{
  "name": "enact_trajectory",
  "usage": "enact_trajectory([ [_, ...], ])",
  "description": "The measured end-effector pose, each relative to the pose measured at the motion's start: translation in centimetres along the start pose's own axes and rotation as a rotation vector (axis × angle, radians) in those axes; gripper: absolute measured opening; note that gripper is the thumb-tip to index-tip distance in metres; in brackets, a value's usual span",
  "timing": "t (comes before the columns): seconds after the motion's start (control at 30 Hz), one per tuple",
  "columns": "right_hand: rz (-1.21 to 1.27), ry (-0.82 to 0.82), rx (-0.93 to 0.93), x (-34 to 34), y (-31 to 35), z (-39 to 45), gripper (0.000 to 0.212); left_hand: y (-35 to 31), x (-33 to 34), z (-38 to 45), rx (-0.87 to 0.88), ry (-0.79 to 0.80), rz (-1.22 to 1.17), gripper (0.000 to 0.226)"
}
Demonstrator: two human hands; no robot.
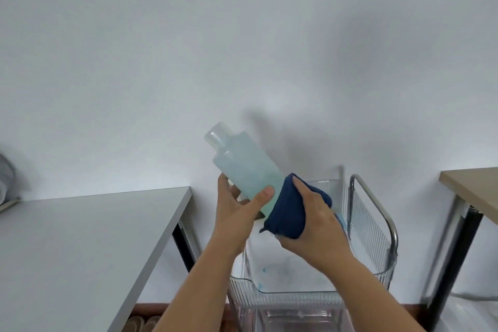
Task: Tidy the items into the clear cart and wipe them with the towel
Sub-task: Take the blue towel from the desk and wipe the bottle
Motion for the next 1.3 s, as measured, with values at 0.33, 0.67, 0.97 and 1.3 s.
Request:
enact_trajectory([
  [0.33, 0.464, 0.282, 0.114, -1.3, -1.0, 1.2, 0.104, -0.2, -1.0, 0.1, -0.051, 0.253, -0.121, 0.068],
  [0.67, 0.142, 0.228, 0.030, 0.9, 0.8, 0.3, 0.118, 0.9, -0.6, -0.2, -0.052, -0.029, -0.024, 0.067],
  [0.97, 0.364, 0.328, 0.019, -0.5, -0.6, 0.0, 0.118, 2.0, -1.8, 0.2, -0.119, 0.058, -0.240, 0.071],
  [1.3, 0.517, 0.052, 0.248, 0.9, -1.1, -0.3, 0.109, 3.2, 0.5, -0.6, -0.099, -0.186, -0.499, 0.074],
])
Point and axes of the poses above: each hand's wrist, its own z-axis towards the middle knuckle, its own x-axis out of the palm, y = z × x, the point moved 2 cm from there along z, towards the middle knuckle, and after that the axes turned 5 degrees about z, right-handed, at the moved point
